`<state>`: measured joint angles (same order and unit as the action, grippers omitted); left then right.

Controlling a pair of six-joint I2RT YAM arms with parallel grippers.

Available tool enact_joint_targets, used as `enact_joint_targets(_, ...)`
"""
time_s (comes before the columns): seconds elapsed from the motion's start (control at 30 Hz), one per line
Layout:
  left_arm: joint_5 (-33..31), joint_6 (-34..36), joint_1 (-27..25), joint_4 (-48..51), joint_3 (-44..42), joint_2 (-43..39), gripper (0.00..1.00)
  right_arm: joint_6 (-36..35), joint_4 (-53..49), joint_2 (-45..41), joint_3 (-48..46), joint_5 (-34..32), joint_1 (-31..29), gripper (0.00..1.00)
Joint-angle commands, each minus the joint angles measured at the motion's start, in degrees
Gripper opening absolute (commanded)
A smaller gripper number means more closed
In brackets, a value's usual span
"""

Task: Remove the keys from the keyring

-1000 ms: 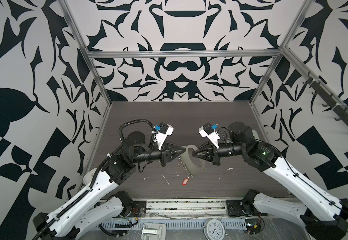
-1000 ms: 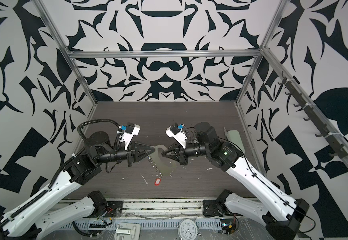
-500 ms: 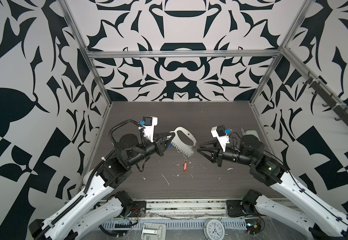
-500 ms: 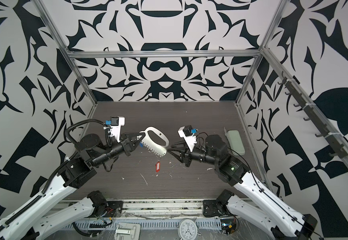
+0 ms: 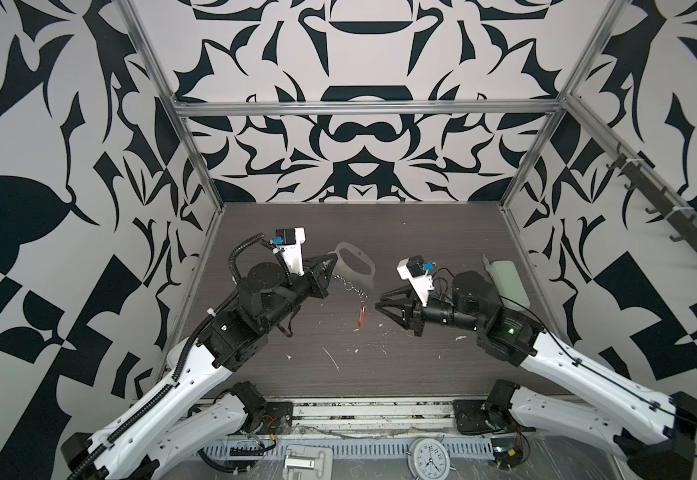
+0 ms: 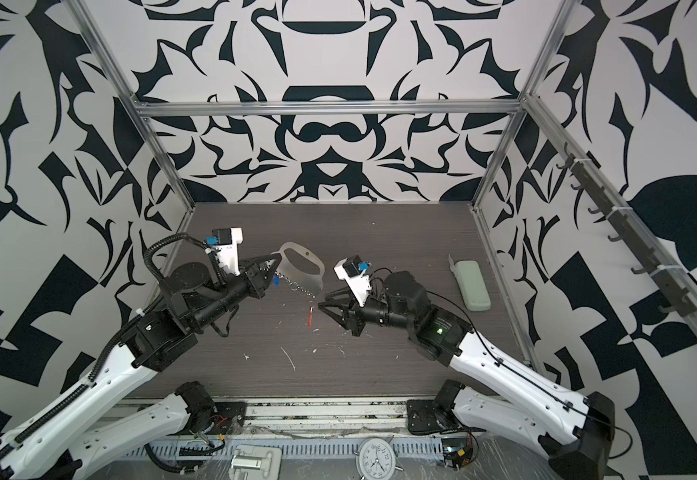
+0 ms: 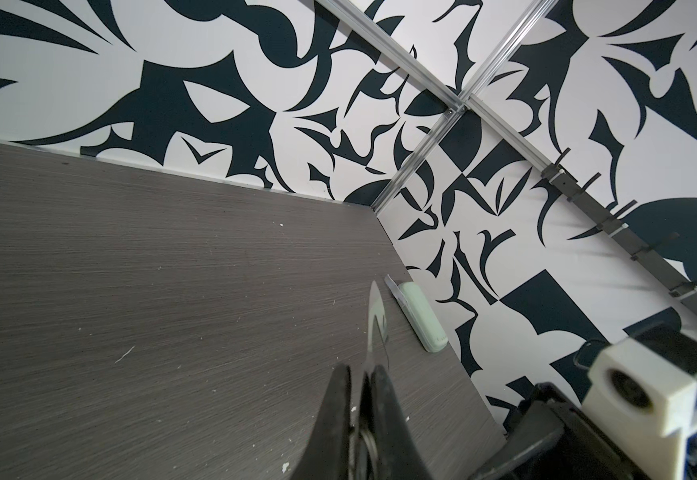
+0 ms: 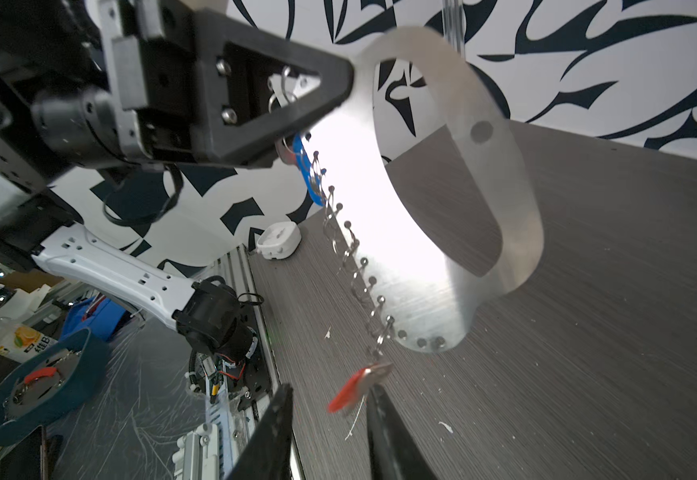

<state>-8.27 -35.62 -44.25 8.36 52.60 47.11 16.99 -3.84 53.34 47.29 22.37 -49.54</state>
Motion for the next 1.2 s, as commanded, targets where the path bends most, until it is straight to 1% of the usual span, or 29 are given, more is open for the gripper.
enact_joint_targets(0.0,-1.45,-0.94,0.12,-1.69,2.61,0.08,0.00,-0.19,2.35,1.06,1.92,-4.19,-1.19,0.34)
enact_joint_targets(0.53,-0.37,-1.09,0.11,-1.92,3.04,0.35,0.00,-0.62,3.78,5.24,2.10,-6.76,-1.55,0.33)
enact_joint_targets(0.7,0.20,-1.21,0.09,-2.30,3.04,0.44,0.00,-0.82,5.19,5.81,2.10,-5.94,-1.57,0.33)
enact_joint_targets(1.17,2.20,-1.74,0.05,-2.73,3.08,0.70,0.00,-1.75,6.06,6.51,2.46,-7.08,-1.55,0.19)
